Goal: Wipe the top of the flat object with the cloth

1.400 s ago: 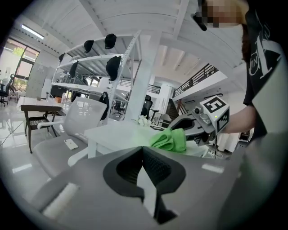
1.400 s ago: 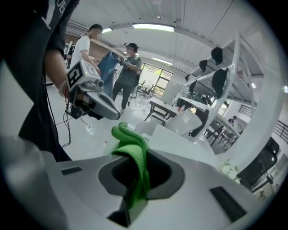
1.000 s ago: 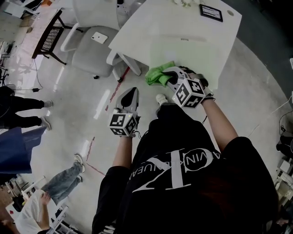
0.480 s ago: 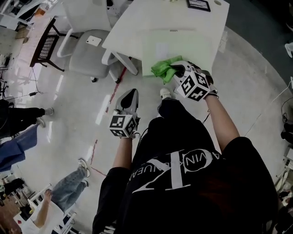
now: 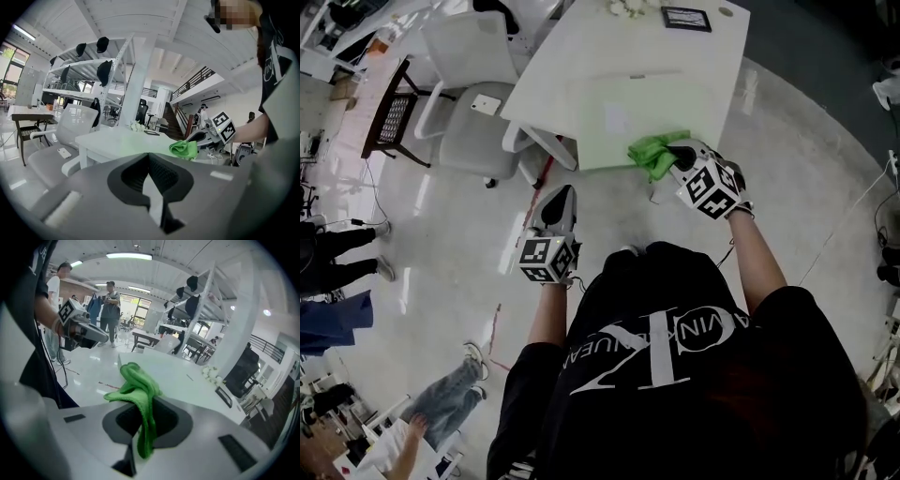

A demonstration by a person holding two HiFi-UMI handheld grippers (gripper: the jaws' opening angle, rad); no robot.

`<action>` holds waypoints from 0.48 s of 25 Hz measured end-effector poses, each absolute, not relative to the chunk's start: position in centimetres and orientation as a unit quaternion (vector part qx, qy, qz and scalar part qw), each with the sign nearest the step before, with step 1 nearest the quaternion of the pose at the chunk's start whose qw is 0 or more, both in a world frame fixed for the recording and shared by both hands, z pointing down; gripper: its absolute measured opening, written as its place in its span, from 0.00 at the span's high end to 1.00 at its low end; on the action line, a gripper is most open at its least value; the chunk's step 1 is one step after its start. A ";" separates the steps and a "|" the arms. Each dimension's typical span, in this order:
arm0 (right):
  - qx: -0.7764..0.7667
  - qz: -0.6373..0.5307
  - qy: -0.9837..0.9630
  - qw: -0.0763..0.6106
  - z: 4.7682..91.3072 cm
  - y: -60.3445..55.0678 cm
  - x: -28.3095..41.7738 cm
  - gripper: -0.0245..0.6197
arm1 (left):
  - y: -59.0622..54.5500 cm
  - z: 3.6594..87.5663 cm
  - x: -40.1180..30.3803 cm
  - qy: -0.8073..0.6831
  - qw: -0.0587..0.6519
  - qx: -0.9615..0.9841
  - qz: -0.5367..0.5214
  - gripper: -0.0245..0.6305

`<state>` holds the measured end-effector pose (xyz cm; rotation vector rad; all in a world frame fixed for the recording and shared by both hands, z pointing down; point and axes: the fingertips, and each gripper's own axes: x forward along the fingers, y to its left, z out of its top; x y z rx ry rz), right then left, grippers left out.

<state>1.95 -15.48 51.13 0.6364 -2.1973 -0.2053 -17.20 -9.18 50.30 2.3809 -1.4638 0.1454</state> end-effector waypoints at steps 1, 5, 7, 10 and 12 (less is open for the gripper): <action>0.256 -0.078 -0.872 0.411 51.1 -15.5 2.5 0.91 | -9.5 50.1 -16.9 -0.515 0.173 0.838 0.049 0.95; 0.270 -0.067 -0.867 0.414 50.9 -16.1 4.6 0.91 | -10.8 50.0 -15.4 -0.508 0.181 0.841 0.049 0.95; 0.275 -0.062 -0.866 0.413 51.0 -16.3 5.4 0.91 | -11.4 50.1 -14.7 -0.505 0.183 0.842 0.049 0.95; 0.285 -0.051 -0.865 0.410 51.2 -16.4 6.6 0.91 | -12.0 50.3 -13.6 -0.500 0.186 0.844 0.052 0.95; 0.291 -0.046 -0.863 0.410 51.3 -16.4 7.5 0.91 | -12.2 50.2 -12.8 -0.496 0.186 0.847 0.054 0.95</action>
